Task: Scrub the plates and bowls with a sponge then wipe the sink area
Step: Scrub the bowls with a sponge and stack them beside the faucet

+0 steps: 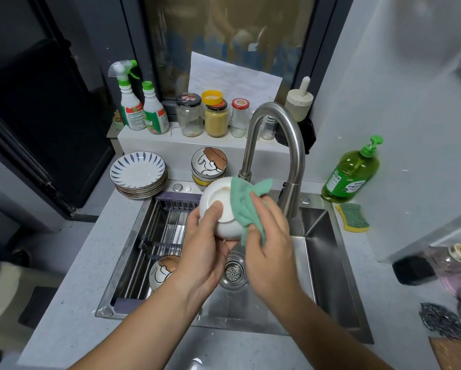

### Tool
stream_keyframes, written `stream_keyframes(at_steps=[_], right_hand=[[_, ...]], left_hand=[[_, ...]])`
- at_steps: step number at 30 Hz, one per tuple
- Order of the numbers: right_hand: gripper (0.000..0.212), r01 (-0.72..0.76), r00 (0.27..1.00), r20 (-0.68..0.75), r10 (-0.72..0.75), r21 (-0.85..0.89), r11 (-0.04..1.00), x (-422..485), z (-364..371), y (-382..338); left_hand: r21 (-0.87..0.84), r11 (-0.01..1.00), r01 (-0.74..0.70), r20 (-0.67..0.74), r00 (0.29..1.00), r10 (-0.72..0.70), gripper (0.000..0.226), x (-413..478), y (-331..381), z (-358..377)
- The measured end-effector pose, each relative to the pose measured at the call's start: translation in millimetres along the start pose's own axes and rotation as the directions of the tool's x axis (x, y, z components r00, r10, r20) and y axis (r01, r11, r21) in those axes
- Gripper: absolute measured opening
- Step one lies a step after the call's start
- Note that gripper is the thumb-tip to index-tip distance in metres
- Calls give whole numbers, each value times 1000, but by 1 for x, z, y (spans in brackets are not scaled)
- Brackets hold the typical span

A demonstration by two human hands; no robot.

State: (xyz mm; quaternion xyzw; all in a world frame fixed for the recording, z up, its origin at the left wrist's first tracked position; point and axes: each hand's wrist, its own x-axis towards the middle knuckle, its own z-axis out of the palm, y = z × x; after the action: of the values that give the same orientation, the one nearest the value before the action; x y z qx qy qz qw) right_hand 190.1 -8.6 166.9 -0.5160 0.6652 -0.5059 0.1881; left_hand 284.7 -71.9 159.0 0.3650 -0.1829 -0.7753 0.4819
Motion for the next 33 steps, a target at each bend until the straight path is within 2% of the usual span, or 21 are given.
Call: stream_keyframes(at_steps=[2,4,7,8,10,12,17,20,23,26,28,30,33], right_hand=[[62,43,999,25,-42,-12,999,-3,3,-1],[70,-71,997,17,69,147,987,12,0,0],[75,-297,947,44,318,492,818,31,-7,-4],[74,-327,935,71,346,546,772,31,-6,-6],[65,-323,941,115,317,580,748,23,-1,-6],[53,-308,949,129,286,560,769,14,6,-2],[56,-268,957,13,289,417,869,24,5,0],[48,-244,966,-4,258,317,916,31,-3,6],[51,-204,979,30,202,202,958,36,-14,15],[55,-194,968,181,174,100,976,45,-30,18],[53,-179,950,270,158,54,982,51,-39,16],[50,-147,948,293,127,49,988,54,-44,14],[35,-148,962,236,134,43,988,57,-42,16]], left_hand=[[4,1000,-9,5,1000,9,45,-1,-1,1],[3,1000,-6,17,1000,6,39,-3,-2,4],[-18,1000,-4,1,1000,4,36,-5,-4,7],[-17,1000,-9,-4,1000,8,32,-5,-3,8],[-12,1000,-24,-5,1000,24,22,-5,-1,9],[14,999,-29,-3,1000,29,23,-8,-4,10],[137,990,-37,9,999,36,50,-21,-19,12],[207,978,22,31,999,-29,49,-22,-17,8],[331,937,117,84,985,-152,38,-16,-4,-2],[552,824,124,115,968,-223,61,-6,19,-3],[661,740,122,158,942,-297,65,0,31,-1],[677,724,131,199,915,-352,67,6,36,-1],[662,742,111,201,927,-318,77,9,31,4]])
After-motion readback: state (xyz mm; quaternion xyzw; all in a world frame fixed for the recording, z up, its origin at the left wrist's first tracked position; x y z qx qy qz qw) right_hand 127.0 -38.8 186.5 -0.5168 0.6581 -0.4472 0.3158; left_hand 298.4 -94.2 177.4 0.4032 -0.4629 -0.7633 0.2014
